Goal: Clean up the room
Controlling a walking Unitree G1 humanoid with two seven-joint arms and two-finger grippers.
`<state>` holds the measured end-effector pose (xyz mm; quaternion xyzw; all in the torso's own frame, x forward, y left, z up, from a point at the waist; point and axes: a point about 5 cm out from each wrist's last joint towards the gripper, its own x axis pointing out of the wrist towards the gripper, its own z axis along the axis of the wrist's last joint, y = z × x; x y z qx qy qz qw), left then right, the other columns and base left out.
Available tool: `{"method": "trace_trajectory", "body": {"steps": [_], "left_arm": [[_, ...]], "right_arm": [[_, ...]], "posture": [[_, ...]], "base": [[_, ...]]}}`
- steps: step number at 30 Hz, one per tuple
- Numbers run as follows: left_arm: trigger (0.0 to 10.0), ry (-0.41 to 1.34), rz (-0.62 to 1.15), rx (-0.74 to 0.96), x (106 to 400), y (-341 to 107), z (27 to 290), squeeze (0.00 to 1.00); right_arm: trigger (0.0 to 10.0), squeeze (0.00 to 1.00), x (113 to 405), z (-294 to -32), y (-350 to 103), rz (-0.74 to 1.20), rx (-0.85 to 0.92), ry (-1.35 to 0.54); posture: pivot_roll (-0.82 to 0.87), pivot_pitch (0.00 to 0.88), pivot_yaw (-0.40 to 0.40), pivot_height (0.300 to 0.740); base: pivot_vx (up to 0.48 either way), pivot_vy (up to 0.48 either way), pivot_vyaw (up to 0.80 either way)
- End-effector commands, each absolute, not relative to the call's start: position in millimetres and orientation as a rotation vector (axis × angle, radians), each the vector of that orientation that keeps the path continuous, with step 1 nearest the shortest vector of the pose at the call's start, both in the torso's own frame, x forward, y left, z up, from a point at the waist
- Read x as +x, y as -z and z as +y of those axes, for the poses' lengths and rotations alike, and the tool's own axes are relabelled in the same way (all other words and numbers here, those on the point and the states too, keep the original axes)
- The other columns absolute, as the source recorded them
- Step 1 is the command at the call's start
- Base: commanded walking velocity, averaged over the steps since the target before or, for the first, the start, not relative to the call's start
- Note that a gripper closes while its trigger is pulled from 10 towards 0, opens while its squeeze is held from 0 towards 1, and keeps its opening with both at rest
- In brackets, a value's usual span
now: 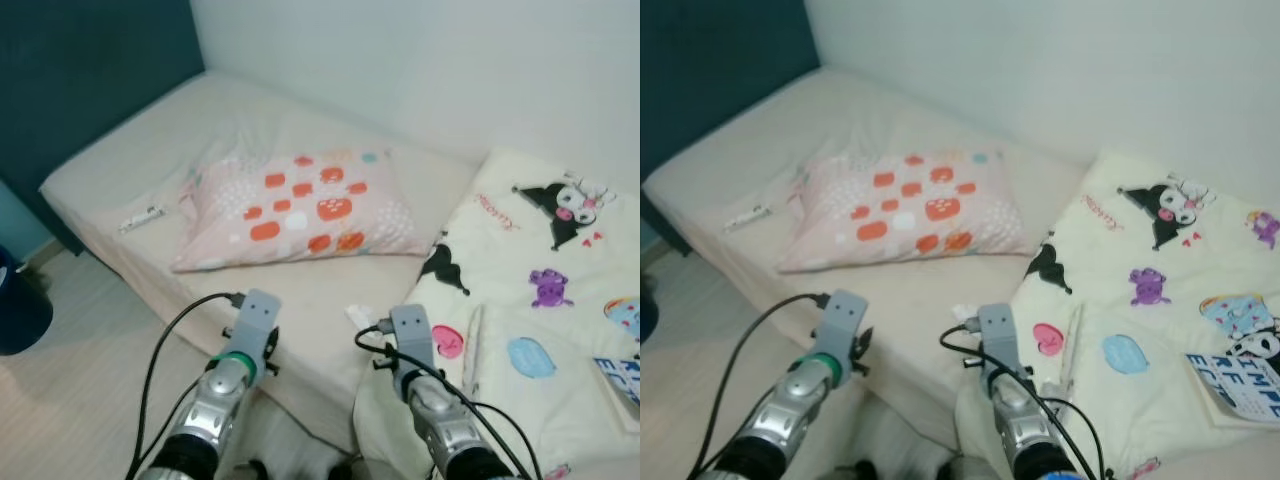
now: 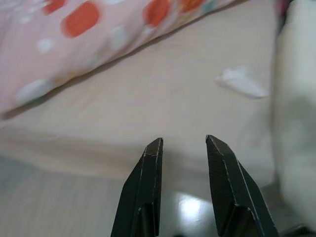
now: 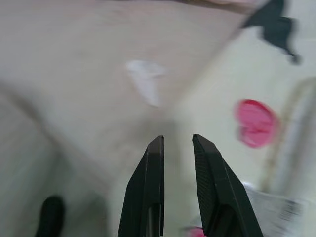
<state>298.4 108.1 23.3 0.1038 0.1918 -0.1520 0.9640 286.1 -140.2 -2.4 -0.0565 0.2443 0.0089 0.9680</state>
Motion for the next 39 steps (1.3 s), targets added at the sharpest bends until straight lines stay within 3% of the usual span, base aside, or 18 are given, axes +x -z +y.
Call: {"method": "trace_trajectory", "body": {"steps": [1,11,19,39], "left_arm": [[10.0,0.277,0.423,0.217,293.7,-15.8,117.0,0.0],[10.0,0.27,0.426,0.232,293.9,-15.8,118.0,0.0],[10.0,0.279,0.417,0.232,294.1,-16.7,117.4,0.0],[10.0,0.286,0.373,0.231,297.6,-23.1,114.0,0.0]], "right_arm": [[10.0,0.0,281.9,-136.3,6.8,0.515,-0.1,-0.024],[10.0,0.0,282.3,-135.8,6.5,0.515,-0.099,-0.026],[10.0,0.0,282.3,-135.8,6.6,0.516,-0.097,-0.022],[10.0,0.0,284.2,-137.3,4.1,0.502,-0.066,0.001]], "posture": [[-0.03,0.091,0.011,0.74],[-0.02,0.095,0.012,0.74],[-0.02,0.098,0.015,0.74],[-0.02,0.097,0.02,0.735]], "base": [[0.0,0.0,0.0],[0.0,0.0,0.0],[0.0,0.48,0.0],[0.0,0.0,0.0]]}}
